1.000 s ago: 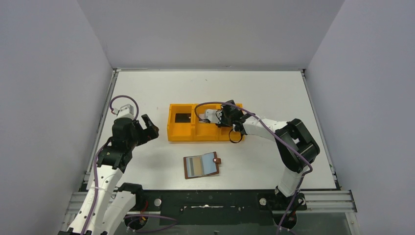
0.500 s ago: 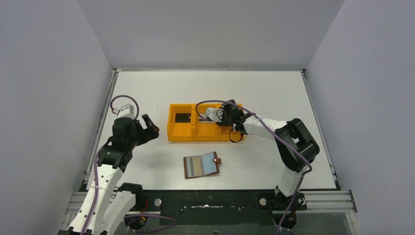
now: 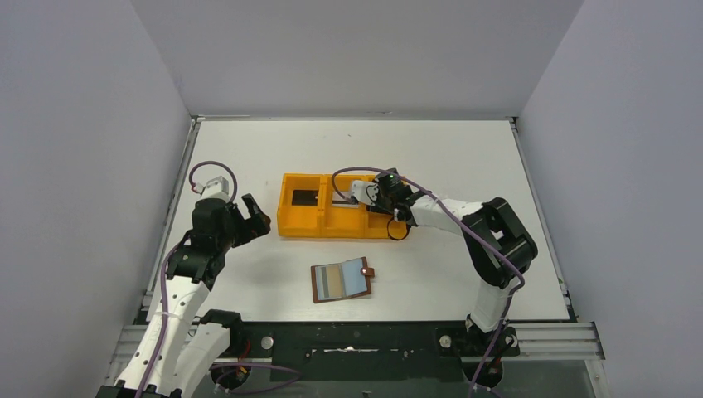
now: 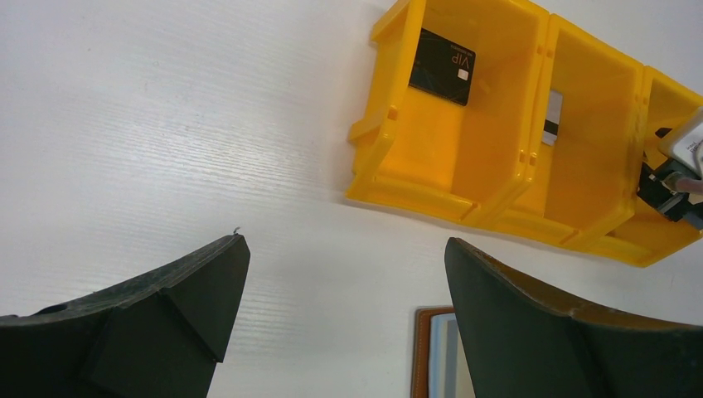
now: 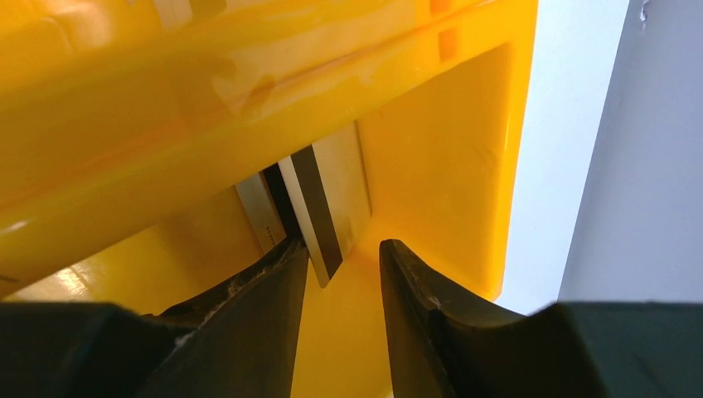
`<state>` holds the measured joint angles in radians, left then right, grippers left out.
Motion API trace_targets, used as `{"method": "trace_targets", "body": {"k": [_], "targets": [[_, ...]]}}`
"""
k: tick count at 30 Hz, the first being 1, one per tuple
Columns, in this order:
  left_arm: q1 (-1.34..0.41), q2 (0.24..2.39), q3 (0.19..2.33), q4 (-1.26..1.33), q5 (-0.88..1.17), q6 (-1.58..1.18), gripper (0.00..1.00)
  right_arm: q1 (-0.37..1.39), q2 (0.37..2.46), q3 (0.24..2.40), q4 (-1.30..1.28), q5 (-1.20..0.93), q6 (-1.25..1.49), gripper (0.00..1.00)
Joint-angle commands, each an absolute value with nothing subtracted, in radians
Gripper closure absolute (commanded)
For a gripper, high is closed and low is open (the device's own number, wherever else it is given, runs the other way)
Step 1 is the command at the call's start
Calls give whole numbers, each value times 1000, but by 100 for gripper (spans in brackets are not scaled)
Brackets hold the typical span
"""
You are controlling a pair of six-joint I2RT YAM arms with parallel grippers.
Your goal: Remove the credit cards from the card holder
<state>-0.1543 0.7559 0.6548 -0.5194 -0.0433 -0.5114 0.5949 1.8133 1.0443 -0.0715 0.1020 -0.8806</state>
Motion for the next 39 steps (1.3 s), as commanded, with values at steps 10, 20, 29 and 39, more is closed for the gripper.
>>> {"method": "trace_targets", "body": {"k": [10, 20, 29, 39], "targets": [[-148, 750, 663, -459, -28, -495, 10, 592, 1722, 1068, -19, 57, -770, 58], [-149, 749, 663, -460, -26, -495, 10, 595, 1618, 1016, 91, 48, -644, 53], [-149, 747, 663, -459, -23, -495, 10, 593, 1282, 905, 155, 1, 72, 34], [-153, 738, 663, -463, -41, -497, 10, 708, 1250, 771, 116, -121, 582, 25]]}}
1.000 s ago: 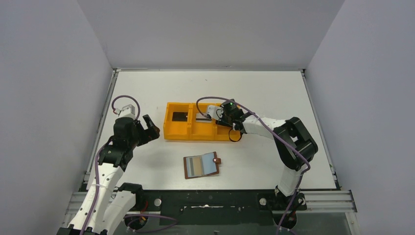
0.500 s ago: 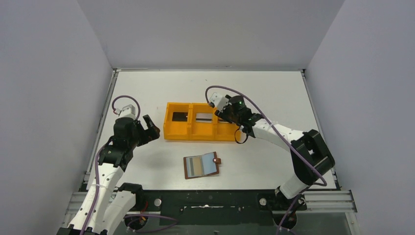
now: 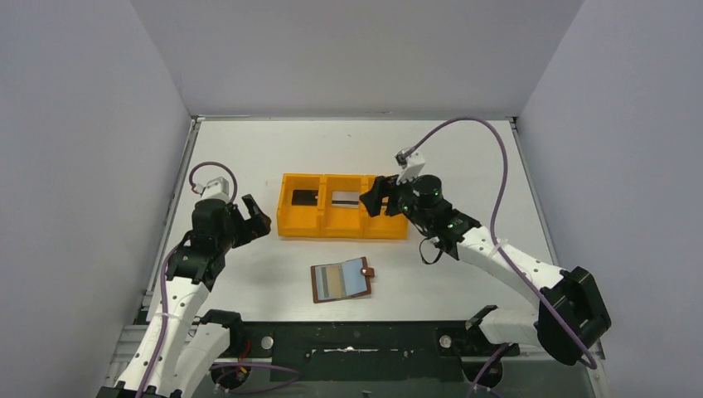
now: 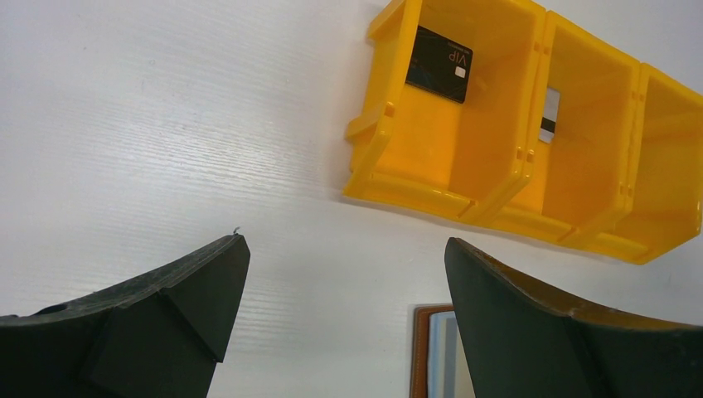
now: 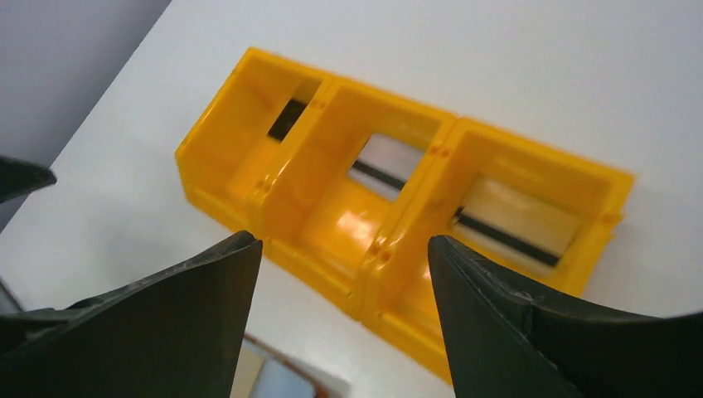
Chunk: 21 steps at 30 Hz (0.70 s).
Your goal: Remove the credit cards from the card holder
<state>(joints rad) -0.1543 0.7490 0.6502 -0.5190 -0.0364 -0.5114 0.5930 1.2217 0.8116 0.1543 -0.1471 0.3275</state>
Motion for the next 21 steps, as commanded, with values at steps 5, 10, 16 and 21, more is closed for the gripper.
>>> {"method": "trace_targets", "body": {"k": [5, 10, 16, 21], "targets": [[-154, 740, 663, -467, -50, -500, 10, 975, 1263, 742, 4, 262, 729, 27], [-155, 745, 663, -466, -48, -500, 10, 1177, 1317, 747, -31, 461, 838, 31], [-156, 743, 661, -465, -46, -500, 11, 1314, 1464, 861, -164, 602, 956, 38], [-156, 742, 661, -465, -44, -500, 11, 1376, 1605, 966, -233, 656, 1001, 43]]}}
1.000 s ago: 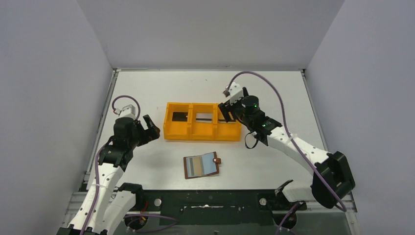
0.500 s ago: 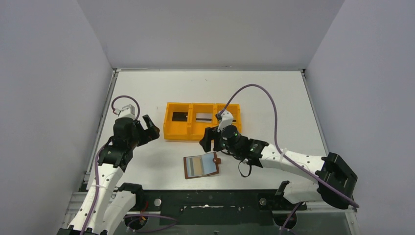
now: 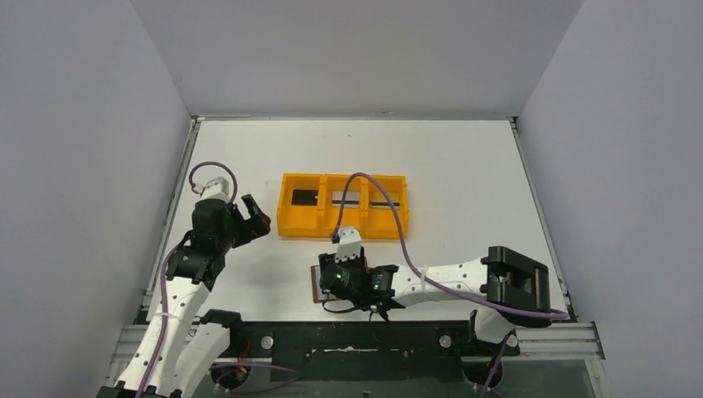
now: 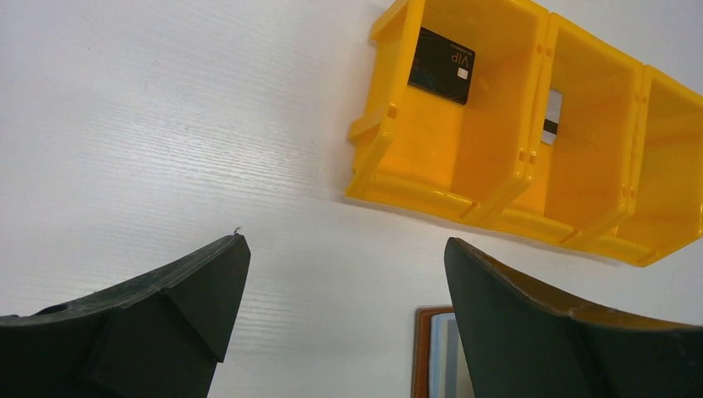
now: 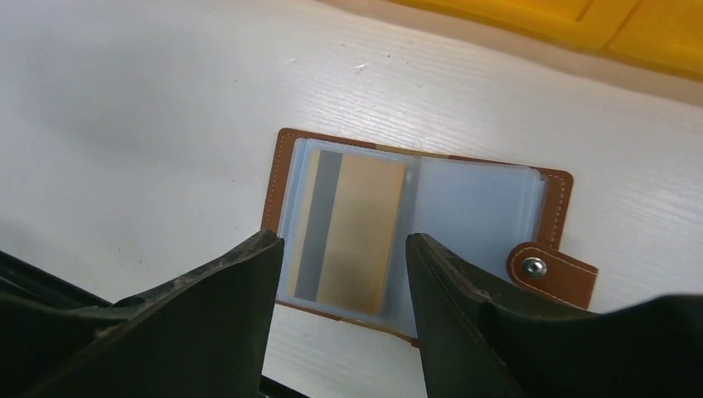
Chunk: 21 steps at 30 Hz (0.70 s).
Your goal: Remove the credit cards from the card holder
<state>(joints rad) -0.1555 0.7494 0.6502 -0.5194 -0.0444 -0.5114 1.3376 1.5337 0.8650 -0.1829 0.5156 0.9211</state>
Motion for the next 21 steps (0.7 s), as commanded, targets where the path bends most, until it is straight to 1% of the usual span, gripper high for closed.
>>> {"method": "trace_targets", "body": {"k": [1, 5, 10, 13, 16, 21], "targets": [[-158, 742, 661, -465, -44, -500, 11, 1379, 1629, 983, -242, 655, 1003, 45], [-158, 739, 661, -465, -45, -500, 11, 1388, 1695, 1034, -290, 663, 1031, 51], [-158, 741, 661, -465, -47, -500, 11, 1387, 1729, 1061, -382, 700, 1095, 50], [-158, 741, 661, -465, -46, -500, 11, 1383, 1737, 1025, -336, 678, 1082, 49], [-160, 741, 661, -463, -46, -500, 11, 1366, 1752, 989, -275, 619, 1070, 51], [-160, 741, 661, -463, -44, -500, 11, 1371, 1780, 1020, -285, 614, 1055, 52]]}}
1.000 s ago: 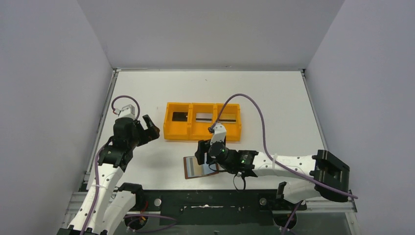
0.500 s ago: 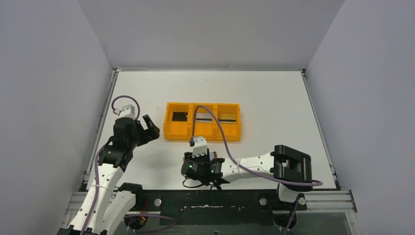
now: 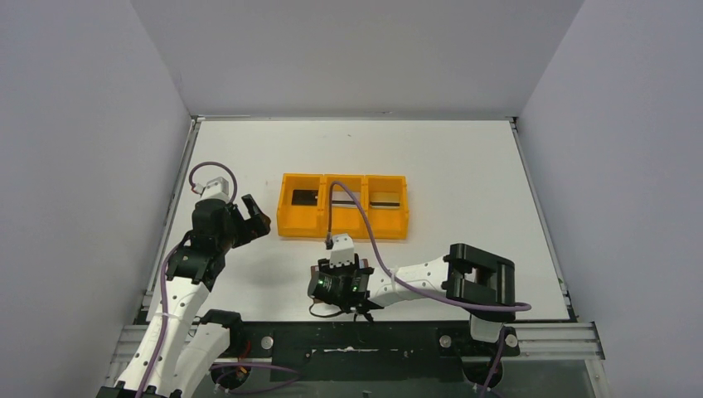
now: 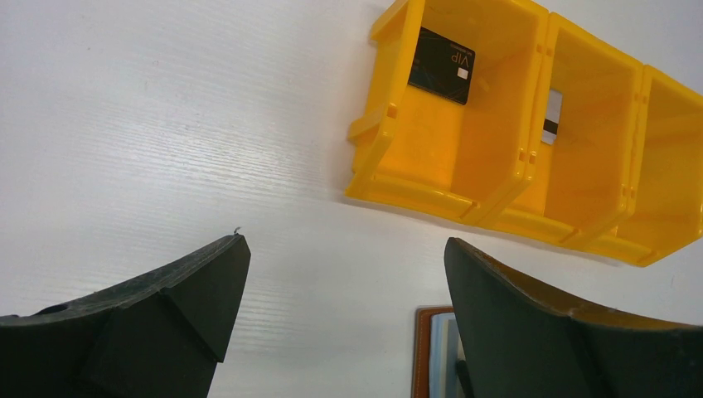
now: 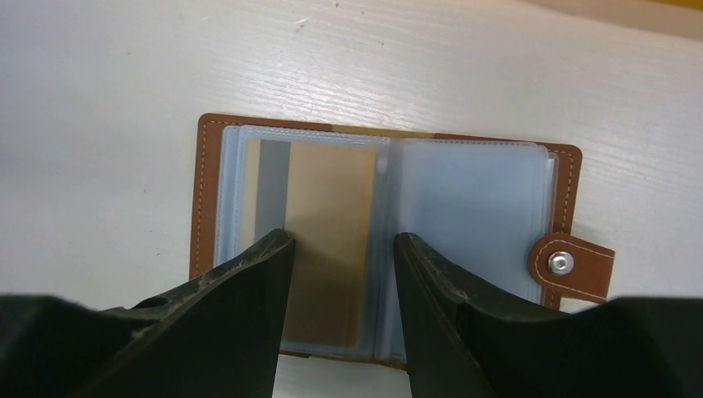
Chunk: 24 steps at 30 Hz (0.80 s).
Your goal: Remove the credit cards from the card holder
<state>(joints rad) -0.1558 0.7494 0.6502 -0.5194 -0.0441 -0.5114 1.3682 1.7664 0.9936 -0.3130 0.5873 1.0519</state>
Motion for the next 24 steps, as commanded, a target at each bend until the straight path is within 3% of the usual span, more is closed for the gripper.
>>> {"method": "trace_targets", "body": {"k": [1, 9, 13, 24], "targets": [[-160, 741, 661, -463, -44, -500, 11, 1373, 1788, 1035, -303, 621, 1052, 53], [-159, 744, 661, -463, -44, -500, 11, 1404, 1839, 1146, -455, 703, 1079, 60], [-160, 747, 661, -463, -45, -500, 11, 1413, 1837, 1179, -503, 726, 1087, 54], [-160, 751, 661, -463, -42, -500, 11, 1390, 1795, 1067, -305, 629, 1042, 56]]}}
